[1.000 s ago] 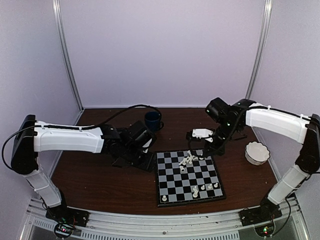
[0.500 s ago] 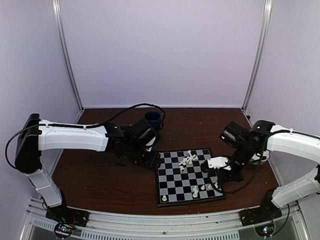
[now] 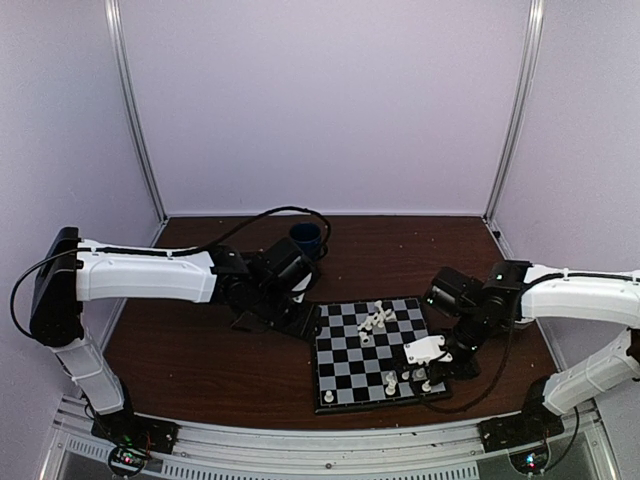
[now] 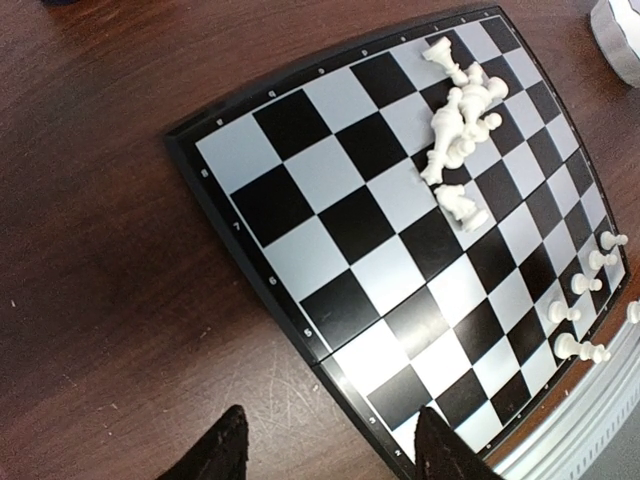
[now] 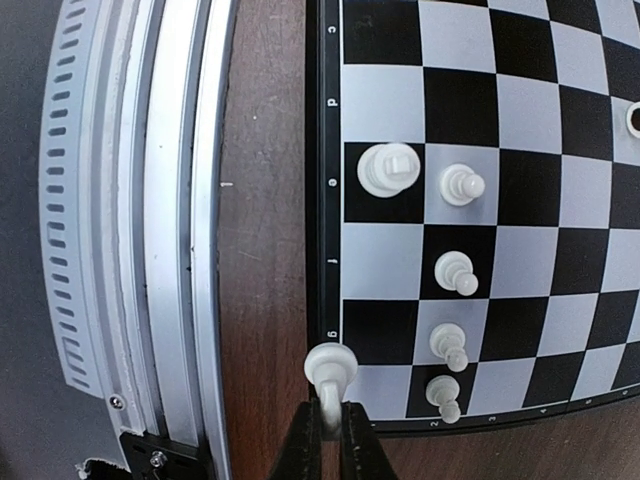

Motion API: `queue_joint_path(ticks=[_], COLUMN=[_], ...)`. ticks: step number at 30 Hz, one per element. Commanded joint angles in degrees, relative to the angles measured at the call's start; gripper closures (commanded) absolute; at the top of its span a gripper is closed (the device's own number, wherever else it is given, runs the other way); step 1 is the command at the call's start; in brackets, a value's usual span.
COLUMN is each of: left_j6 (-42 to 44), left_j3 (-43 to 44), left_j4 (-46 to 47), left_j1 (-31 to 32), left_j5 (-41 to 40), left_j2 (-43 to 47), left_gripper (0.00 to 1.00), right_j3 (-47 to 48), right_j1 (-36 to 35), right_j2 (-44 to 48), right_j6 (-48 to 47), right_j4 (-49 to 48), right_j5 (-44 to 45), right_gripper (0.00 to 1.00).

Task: Set up the chess pieces on the board
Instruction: Place the knight at g1.

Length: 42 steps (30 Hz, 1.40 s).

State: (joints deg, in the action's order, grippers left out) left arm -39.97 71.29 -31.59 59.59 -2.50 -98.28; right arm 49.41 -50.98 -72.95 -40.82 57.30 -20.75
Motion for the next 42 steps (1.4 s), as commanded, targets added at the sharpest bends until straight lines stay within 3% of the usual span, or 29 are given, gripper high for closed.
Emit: queue_joint_path(ticks=[1,31,42], left_j6=[0.74,0.55,0.37], left_j3=[1.48,0.76,0.68], left_j4=[-0.84,-0.49,-0.31], left_j1=[0.26,0.25,0.26], left_j5=[0.02,0.03,0.2], left_j2=[0.11,-0.29,-0.25], left_gripper=[0.43,0.43,0.43], right_j3=[-0.88,-1.62,-0.82], right_j1=[-0.78,-0.95,-0.96], right_j2=[-1.06,-7.31,-4.64], right_j6=[-0.93,-0.18,0.02], right_j4=[-3.18,-5.97,-4.25], right_j5=[2.3,5.18,4.97], right_gripper=[0.96,0.92,0.78])
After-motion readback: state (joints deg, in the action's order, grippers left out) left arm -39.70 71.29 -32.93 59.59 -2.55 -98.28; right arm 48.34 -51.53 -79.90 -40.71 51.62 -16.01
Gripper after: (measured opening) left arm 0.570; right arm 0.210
